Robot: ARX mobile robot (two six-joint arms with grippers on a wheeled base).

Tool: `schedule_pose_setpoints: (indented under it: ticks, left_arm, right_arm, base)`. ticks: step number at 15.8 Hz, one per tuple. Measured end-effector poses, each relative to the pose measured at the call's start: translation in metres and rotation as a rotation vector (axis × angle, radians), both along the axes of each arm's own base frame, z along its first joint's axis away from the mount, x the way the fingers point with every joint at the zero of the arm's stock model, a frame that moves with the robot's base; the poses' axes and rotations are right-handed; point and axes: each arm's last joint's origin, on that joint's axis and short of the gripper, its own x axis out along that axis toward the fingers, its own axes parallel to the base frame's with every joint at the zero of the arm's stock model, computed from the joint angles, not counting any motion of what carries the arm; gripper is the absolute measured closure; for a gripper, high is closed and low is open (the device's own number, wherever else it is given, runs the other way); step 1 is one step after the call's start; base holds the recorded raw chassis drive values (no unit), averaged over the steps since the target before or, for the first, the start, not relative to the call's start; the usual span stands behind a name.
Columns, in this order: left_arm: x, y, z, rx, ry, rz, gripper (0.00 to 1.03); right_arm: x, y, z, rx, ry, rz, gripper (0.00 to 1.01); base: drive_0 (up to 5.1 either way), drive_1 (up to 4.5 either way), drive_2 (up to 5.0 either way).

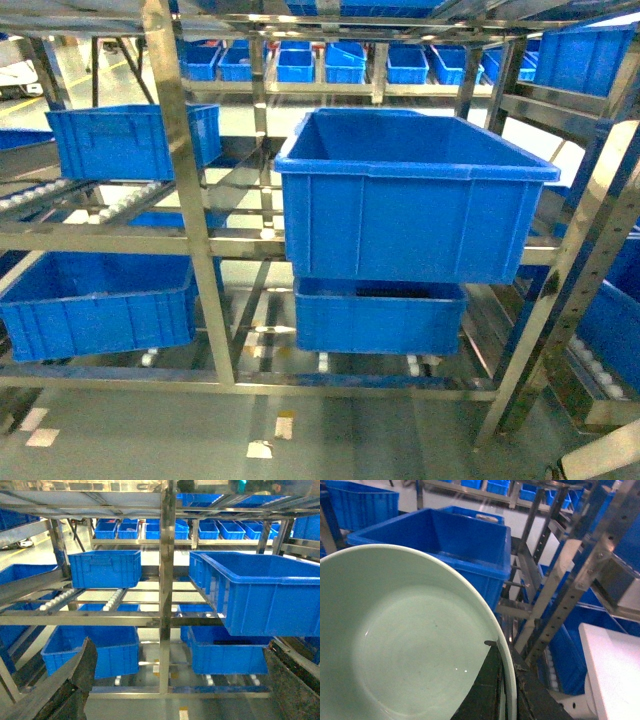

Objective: Place green bowl on second shelf with right arm

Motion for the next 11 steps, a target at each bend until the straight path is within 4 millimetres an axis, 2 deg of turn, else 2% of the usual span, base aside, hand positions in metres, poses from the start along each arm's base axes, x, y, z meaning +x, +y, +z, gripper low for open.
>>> schedule_pose_setpoints:
  ticks: [1,11]
  left_arm:
    - [0.0000,0.0000,0.0001,0.000,-0.001,0.000,0.05]
    - [0.0000,-0.0001,-0.0001,0.000,0.002,-0.003,0.05]
  right_arm:
    - [0.0000,-0.0009,-0.0011,-0.002,0.007,-0.012,0.99]
    - [-0.0001,-0.0007,-0.0007,-0.002,0.003,-0.010,0.99]
  base:
    - [0.0,0.00,0.0]
    - [0.0,4.32,-4.3]
